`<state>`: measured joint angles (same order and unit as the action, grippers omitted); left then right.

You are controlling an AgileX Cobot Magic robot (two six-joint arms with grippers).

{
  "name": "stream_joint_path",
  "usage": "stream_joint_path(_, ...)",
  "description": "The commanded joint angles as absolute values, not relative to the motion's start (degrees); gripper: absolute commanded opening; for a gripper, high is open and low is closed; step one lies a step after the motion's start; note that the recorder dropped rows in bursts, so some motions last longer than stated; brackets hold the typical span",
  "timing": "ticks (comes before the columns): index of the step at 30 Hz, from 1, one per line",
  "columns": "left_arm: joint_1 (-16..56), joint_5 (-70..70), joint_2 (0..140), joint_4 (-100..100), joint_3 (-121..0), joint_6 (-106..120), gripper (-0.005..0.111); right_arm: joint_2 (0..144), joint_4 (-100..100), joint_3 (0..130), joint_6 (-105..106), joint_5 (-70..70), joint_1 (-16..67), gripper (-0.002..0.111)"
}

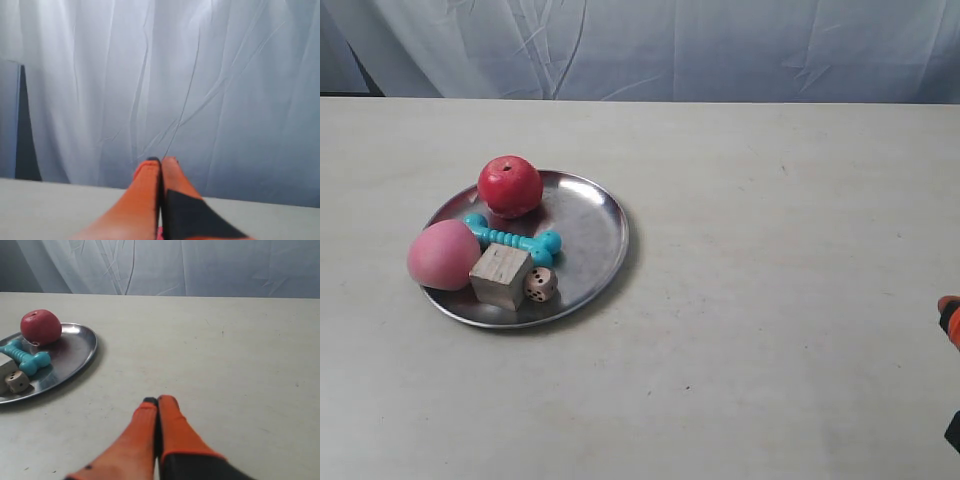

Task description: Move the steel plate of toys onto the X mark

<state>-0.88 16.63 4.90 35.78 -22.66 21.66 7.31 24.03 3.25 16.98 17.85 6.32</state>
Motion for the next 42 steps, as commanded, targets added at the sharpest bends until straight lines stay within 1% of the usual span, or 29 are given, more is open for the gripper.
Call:
stream_joint_path(1,-1.27,13.47,3.12,36.34,-12.50,21.78,0.000,6.98,24.00,2.99,16.92,17.69,6.03,0.000)
stream_joint_path(5,-1.27,11.03,3.12,36.10,-5.50,21.78,0.000,6.98,24.00,2.99,16.92,17.69,6.03,0.000)
stream_joint_path(9,-1.27,13.17,3.12,35.31,-3.00,21.68,0.000,6.98,24.00,2.99,16.92,17.69,6.03,0.000)
stream_joint_path(14,-1.27,14.51,2.83,35.13,-2.37,21.68,0.000,6.98,24.00,2.99,16.92,17.69,6.03,0.000)
stream_joint_path(18,-1.27,14.67,0.00,35.03,-2.17,21.68,0.000,6.98,24.00,2.99,16.92,17.69,6.03,0.000)
stream_joint_path(42,-1.27,14.14,0.00,34.24,-2.17,21.68,0.000,6.98,24.09,2.99,16.92,17.47,6.03,0.000)
